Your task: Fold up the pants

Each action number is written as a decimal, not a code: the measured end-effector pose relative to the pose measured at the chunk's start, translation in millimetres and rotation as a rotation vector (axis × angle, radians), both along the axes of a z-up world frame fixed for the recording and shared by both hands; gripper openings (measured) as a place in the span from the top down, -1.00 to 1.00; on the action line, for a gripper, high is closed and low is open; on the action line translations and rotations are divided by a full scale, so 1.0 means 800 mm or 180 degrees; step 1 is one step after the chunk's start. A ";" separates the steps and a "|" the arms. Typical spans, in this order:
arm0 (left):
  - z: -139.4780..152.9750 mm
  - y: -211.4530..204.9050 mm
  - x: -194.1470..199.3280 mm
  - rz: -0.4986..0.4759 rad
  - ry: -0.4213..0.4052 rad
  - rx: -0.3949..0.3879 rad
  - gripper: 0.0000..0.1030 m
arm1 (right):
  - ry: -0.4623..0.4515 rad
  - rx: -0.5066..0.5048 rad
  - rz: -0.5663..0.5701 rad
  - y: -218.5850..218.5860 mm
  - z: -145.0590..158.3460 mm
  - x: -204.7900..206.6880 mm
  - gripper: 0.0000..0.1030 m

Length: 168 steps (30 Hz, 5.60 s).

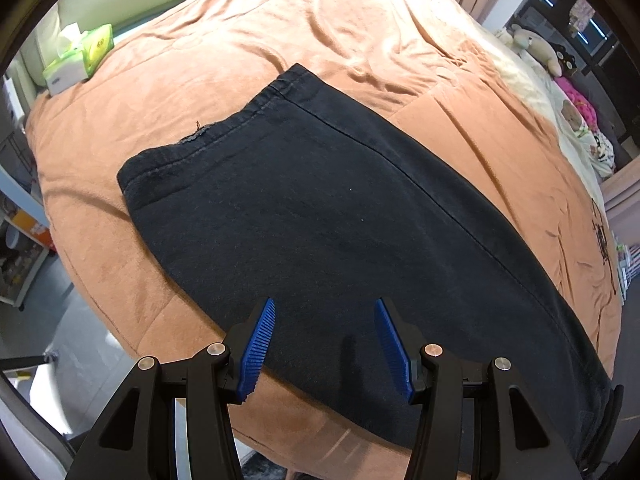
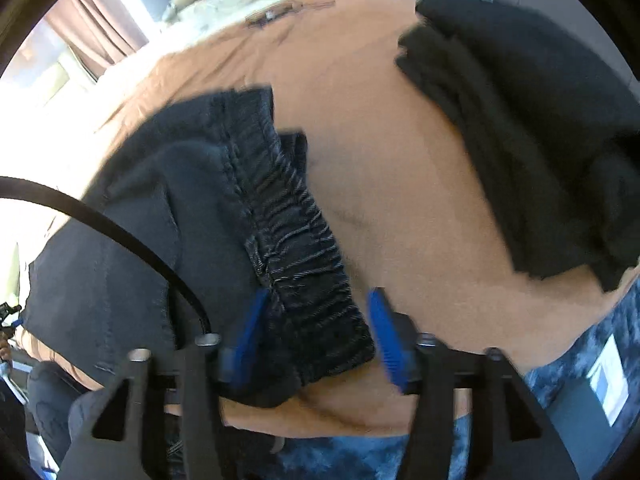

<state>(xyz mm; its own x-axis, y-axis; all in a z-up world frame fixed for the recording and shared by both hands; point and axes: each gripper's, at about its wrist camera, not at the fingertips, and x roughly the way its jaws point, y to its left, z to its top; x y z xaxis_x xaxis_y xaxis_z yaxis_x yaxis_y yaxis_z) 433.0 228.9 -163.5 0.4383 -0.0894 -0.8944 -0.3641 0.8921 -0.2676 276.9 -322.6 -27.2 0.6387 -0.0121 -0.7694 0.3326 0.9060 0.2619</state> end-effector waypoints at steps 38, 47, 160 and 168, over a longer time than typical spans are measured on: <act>-0.023 0.092 -0.078 0.0347 -0.0551 -0.0286 -0.06 | -0.0138 -0.0744 0.2533 0.400 -0.007 0.353 -0.29; -0.042 0.094 -0.081 0.0349 -0.0614 -0.0427 -0.06 | -0.0137 -0.0831 0.2986 0.479 -0.021 0.418 -0.29; -0.062 0.149 -0.066 0.0833 -0.0726 -0.1108 -0.05 | 0.0543 -0.1267 0.2891 0.477 -0.080 0.503 0.12; -0.063 0.144 -0.069 0.0897 -0.0792 -0.1126 -0.12 | 0.0399 -0.1460 0.2822 0.475 -0.072 0.497 1.00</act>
<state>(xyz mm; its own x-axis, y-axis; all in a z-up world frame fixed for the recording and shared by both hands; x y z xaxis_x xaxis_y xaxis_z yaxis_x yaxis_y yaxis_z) 377.6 344.5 -214.2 0.6847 -0.2153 -0.6964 -0.4643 0.6076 -0.6444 674.3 57.3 -85.1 0.4756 0.1165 -0.8719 -0.5095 0.8445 -0.1651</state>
